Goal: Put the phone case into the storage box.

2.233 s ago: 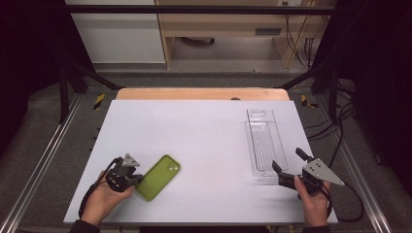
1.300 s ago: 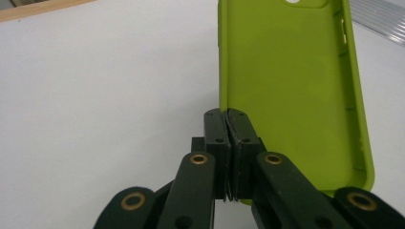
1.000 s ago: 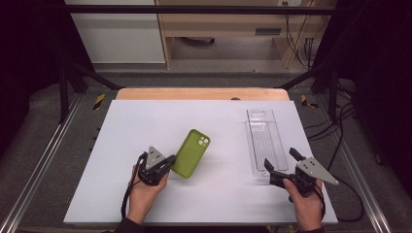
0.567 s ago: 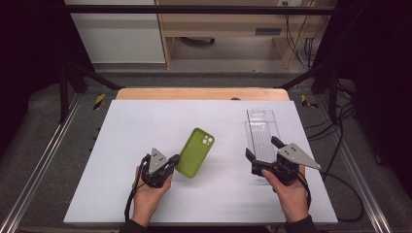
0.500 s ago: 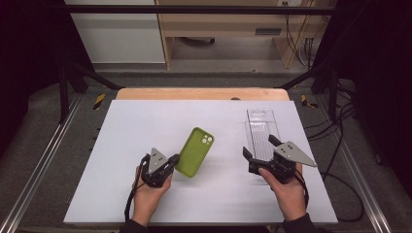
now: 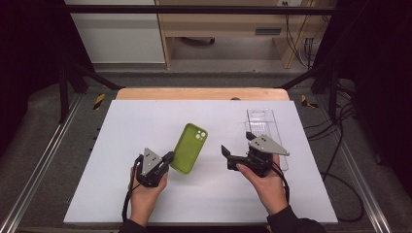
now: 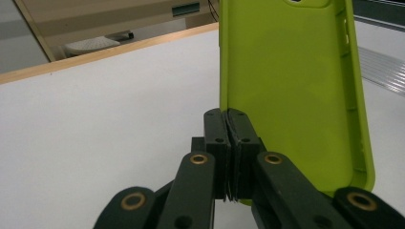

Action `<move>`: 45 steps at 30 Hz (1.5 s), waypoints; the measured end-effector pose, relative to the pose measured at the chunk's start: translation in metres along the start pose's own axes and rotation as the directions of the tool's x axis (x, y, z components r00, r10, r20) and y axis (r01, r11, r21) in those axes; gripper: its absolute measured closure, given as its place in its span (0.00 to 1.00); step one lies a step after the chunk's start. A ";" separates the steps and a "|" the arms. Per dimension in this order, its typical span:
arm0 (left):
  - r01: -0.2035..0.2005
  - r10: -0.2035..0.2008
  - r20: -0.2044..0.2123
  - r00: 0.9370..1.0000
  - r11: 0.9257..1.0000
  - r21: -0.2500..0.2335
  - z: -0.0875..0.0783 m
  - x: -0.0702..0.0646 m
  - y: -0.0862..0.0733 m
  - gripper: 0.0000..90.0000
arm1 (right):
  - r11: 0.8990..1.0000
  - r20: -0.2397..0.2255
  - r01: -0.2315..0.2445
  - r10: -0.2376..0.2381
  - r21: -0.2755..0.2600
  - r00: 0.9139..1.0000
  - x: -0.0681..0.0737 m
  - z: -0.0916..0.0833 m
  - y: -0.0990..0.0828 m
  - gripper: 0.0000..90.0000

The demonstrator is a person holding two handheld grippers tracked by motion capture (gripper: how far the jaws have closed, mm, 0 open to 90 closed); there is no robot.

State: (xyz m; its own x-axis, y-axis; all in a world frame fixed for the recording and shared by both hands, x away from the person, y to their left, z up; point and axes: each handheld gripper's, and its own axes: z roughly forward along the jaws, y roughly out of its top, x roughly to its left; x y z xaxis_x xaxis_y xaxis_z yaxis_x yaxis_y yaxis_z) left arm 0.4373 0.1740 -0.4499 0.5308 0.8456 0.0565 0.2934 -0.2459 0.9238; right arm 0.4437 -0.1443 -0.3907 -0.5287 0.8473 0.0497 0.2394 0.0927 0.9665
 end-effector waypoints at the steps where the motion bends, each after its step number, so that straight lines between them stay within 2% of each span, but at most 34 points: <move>1: 0.000 0.000 0.000 1.000 1.000 0.000 0.000 0.000 0.000 0.98 | 1.000 0.000 0.000 0.000 0.000 1.000 0.000 0.000 0.000 0.06; 2: 0.000 0.000 -0.006 1.000 1.000 -0.001 0.000 0.001 -0.001 0.98 | 1.000 -0.013 -0.010 0.010 0.008 1.000 0.002 0.004 0.001 0.06; 9: -0.003 0.003 -0.017 1.000 1.000 0.001 0.000 0.005 -0.003 0.98 | 0.999 -0.027 -0.019 0.020 0.029 0.999 0.012 0.018 0.002 0.07; 17: 0.003 -0.004 -0.034 0.999 1.000 -0.008 -0.002 0.009 -0.004 0.98 | 0.998 -0.045 -0.014 0.017 0.062 0.999 0.023 0.033 -0.002 0.07; 25: -0.012 0.012 -0.047 0.999 1.000 -0.015 -0.003 0.007 -0.004 0.98 | 0.994 -0.077 0.001 0.007 0.106 0.997 0.034 0.048 -0.006 0.07; 35: -0.025 0.024 -0.055 0.998 0.999 -0.026 -0.006 0.006 -0.003 0.98 | 0.991 -0.091 -0.018 0.030 0.130 0.995 0.040 0.059 -0.008 0.07; 45: -0.036 0.034 -0.059 0.998 0.999 -0.037 -0.008 0.001 -0.002 0.98 | 0.992 -0.108 -0.013 0.027 0.129 0.994 0.047 0.064 -0.006 0.16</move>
State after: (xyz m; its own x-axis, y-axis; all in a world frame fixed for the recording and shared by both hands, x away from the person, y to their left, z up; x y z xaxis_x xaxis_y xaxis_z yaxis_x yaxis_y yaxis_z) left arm 0.4312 0.1793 -0.4488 0.4924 0.8634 0.1099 0.2445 -0.2584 0.9346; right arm 0.4693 -0.0720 -0.4105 -0.6071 0.7879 0.1031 0.3495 0.1483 0.9251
